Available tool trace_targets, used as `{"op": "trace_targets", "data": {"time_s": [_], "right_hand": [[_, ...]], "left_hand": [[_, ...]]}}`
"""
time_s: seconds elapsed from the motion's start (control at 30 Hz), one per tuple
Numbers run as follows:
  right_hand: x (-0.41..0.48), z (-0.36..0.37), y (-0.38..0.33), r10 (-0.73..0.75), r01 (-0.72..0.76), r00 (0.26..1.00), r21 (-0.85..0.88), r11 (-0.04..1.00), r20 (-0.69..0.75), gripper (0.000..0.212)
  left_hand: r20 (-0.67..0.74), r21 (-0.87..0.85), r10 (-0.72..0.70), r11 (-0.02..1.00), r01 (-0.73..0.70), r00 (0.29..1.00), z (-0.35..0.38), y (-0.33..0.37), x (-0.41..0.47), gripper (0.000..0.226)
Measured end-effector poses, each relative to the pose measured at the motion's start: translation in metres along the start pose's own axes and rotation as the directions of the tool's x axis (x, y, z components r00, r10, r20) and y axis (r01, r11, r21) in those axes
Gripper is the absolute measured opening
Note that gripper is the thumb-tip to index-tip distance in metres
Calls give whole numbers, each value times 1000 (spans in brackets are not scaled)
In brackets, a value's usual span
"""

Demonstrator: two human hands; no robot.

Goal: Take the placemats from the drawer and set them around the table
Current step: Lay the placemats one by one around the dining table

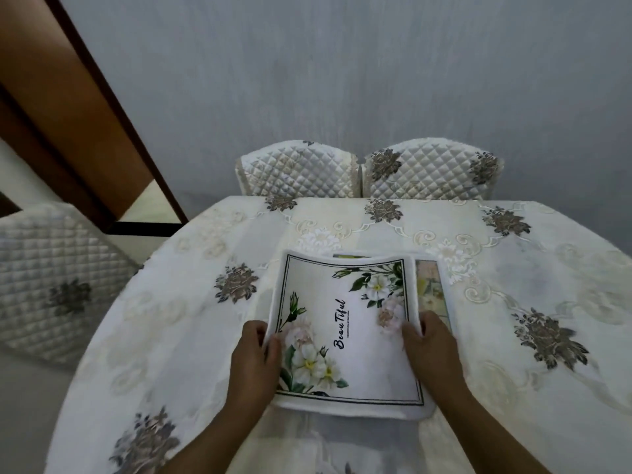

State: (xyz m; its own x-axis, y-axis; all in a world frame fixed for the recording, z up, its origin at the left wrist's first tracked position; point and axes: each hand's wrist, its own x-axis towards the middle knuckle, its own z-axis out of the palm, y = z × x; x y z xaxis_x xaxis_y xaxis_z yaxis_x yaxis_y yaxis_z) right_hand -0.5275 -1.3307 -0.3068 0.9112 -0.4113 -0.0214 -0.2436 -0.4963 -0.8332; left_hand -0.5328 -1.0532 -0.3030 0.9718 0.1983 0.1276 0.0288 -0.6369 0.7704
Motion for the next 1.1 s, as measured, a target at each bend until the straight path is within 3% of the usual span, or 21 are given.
{"op": "trace_targets", "data": {"time_s": [0.2, 0.37, 0.43, 0.53, 0.63, 0.8, 0.9, 1.0, 1.1], "right_hand": [[-124, 70, -22, 49, -64, 975, 60, 996, 216, 12], [-198, 139, -16, 171, -161, 957, -62, 985, 234, 16], [-218, 155, -16, 187, -168, 964, -113, 979, 187, 23], [-239, 172, -23, 198, -172, 976, -238, 956, 92, 21], [-247, 184, -27, 195, -184, 981, -422, 888, -17, 22], [-260, 197, -31, -8, -6, 1000, -645, 765, -19, 63], [-235, 211, -42, -105, 219, 972, -655, 723, 209, 68], [-192, 242, -55, -181, 463, 867, -614, 639, 465, 72], [-160, 269, -66, -213, 540, 821, -598, 592, 530, 72]], "left_hand": [[-67, 93, -176, 979, 182, 982, -118, -88, -72, 19], [-62, 112, -286, 950, 292, 956, -165, -170, -110, 25], [-16, 132, -258, 957, 258, 966, -169, -194, -112, 20], [82, 250, -106, 965, 82, 991, -169, -224, -109, 13], [144, 396, -53, 918, -8, 988, -170, -238, -106, 27], [262, 423, 109, 880, -216, 959, -170, -240, -96, 52], [413, 366, 208, 854, -371, 887, -155, -235, -65, 57], [524, 411, 199, 792, -450, 828, -125, -226, -22, 66], [533, 451, 206, 752, -481, 821, -100, -219, 12, 74]]}}
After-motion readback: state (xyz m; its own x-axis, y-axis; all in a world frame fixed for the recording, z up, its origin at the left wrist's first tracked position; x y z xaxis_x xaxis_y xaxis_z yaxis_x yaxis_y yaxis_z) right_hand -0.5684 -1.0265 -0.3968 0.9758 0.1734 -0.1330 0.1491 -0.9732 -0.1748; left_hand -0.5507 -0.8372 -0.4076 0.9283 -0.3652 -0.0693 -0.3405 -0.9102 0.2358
